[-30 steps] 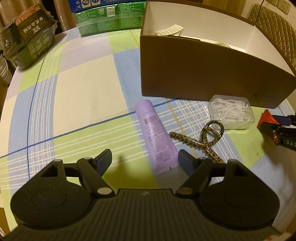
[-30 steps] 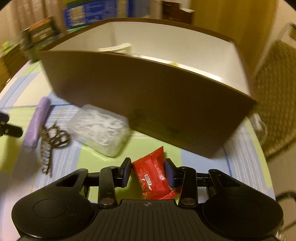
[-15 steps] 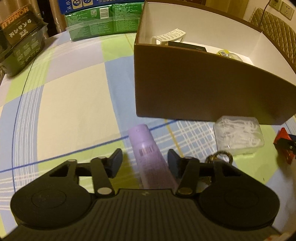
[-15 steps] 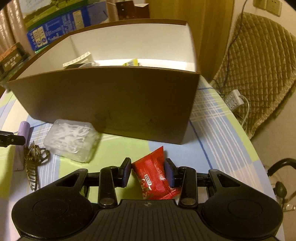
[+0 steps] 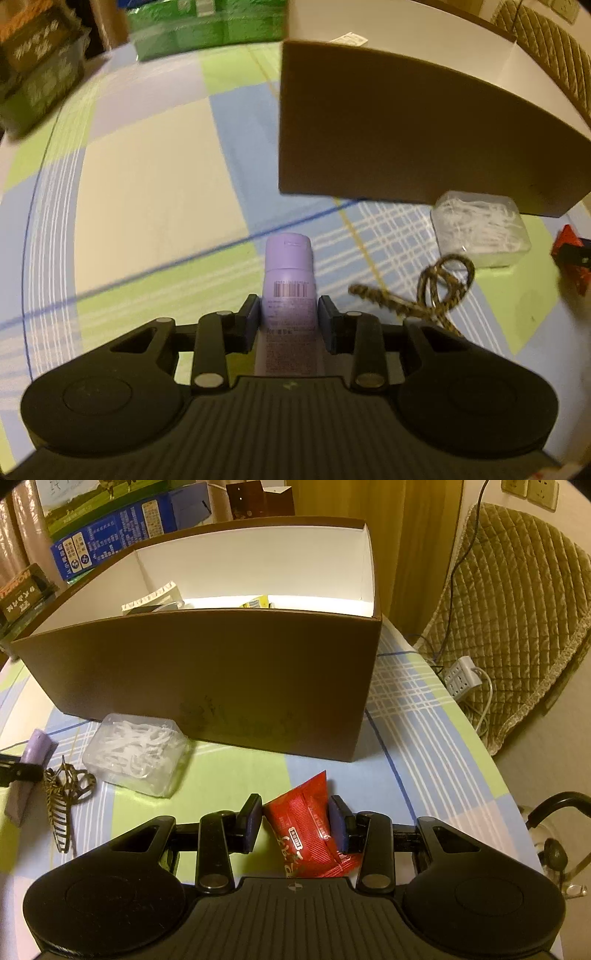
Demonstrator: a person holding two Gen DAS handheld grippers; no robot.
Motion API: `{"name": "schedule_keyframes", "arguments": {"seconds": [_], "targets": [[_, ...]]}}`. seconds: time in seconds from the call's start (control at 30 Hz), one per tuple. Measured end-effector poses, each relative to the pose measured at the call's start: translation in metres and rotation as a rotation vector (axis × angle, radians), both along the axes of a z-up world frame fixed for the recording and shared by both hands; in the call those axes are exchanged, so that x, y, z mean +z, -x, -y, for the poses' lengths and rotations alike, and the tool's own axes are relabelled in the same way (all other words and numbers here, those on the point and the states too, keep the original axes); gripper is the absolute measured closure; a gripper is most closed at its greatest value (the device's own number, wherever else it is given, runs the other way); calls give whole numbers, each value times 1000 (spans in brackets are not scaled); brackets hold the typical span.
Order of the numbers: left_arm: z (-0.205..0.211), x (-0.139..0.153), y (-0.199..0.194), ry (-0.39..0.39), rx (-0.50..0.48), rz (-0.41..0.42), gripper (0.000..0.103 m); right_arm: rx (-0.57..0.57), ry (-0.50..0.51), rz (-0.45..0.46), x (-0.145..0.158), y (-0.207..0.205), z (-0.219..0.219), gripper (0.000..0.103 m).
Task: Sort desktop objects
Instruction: 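Lift purple tube with left tool while right tool lifts red packet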
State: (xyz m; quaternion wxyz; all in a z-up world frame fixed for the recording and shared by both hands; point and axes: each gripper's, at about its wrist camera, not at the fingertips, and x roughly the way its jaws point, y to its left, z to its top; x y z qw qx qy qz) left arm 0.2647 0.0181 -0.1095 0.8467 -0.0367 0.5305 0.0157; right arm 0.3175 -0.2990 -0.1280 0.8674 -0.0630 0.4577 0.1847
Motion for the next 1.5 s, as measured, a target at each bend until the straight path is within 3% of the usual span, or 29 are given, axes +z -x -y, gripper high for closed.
{"name": "schedule_keyframes", "arguments": {"seconds": [0.3,0.47,0.7,0.77,0.8,0.83,0.9,1.5], "targets": [[8,-1,-1,-33,-22,15,68,7,2,-16,-2,0,-1,62],[12,0,-2,-35,-29,14,75,9,6,-3,0,5,3,41],[15,0,9,-21,-20,8,76,33,40,0,-4,7,2,41],[16,0,15,-13,-22,4,76,28,52,-6,-7,6,3,44],[16,1,17,-10,-24,4,76,24,52,-5,-8,7,4,51],[17,1,20,-8,-27,3,76,25,51,-5,-9,7,4,65],[17,1,26,-3,-29,1,76,43,71,4,-8,10,3,71],[21,27,64,0,-32,70,76,106,-4,26,18,46,-17,74]]}}
